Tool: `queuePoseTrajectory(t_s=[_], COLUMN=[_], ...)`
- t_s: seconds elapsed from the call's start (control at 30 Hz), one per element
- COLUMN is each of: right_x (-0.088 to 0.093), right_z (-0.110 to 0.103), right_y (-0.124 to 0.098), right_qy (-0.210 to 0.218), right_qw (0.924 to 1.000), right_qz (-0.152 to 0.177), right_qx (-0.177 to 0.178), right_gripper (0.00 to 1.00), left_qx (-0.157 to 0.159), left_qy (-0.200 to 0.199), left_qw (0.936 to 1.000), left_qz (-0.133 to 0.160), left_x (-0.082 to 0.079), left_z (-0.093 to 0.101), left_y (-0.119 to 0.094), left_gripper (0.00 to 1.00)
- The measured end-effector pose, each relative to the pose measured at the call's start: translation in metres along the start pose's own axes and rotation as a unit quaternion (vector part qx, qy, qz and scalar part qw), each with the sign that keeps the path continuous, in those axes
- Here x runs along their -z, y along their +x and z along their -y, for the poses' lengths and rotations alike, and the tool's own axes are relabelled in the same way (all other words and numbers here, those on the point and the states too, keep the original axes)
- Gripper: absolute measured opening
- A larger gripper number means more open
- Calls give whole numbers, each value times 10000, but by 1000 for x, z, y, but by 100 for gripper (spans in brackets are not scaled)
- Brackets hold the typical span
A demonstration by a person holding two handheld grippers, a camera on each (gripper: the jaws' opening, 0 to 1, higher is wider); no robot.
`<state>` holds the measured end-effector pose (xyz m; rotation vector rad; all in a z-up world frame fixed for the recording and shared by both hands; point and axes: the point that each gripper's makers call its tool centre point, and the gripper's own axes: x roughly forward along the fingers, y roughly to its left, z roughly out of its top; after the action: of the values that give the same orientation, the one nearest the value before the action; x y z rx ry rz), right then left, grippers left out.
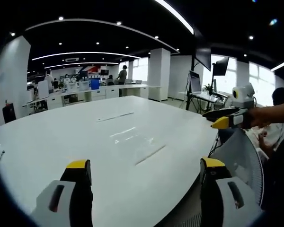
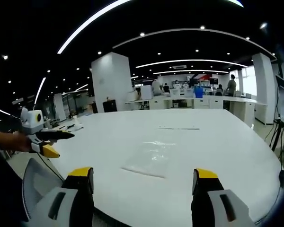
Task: Open the resealable bag by pulling the two sides of the seal apart until the entire bag opening is separated and visibly accessible.
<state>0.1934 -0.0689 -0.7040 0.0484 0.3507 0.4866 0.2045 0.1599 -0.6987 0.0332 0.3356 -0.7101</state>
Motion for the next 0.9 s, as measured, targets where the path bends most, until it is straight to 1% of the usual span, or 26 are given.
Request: queuePoseTrajectory(t_s=[0.17, 0.33, 0.5, 0.7, 0.9], right_x=[-2, -3, -6, -8, -9], right_z=[3, 5, 7, 6, 4], right_y=[-7, -9, -10, -9, -7], right_qy=[42, 22, 53, 2, 21], right_qw=[9999, 9999, 9998, 9998, 9998], right_qz=[84, 94, 159, 164, 191], right_qx=[72, 90, 134, 89, 70], right_gripper=[86, 86, 86, 86, 86], left_qx=[71, 83, 78, 44, 64], left_qy=[44, 12, 23, 38, 52], left_qw=[10000, 10000, 10000, 10000, 10000], left_qz=[3, -7, 9, 43, 19], left_x=[-1, 0, -2, -5, -4], left_z=[6, 7, 6, 3, 4], left_y=[1, 0, -1, -2, -2], left_gripper=[94, 94, 94, 94, 94])
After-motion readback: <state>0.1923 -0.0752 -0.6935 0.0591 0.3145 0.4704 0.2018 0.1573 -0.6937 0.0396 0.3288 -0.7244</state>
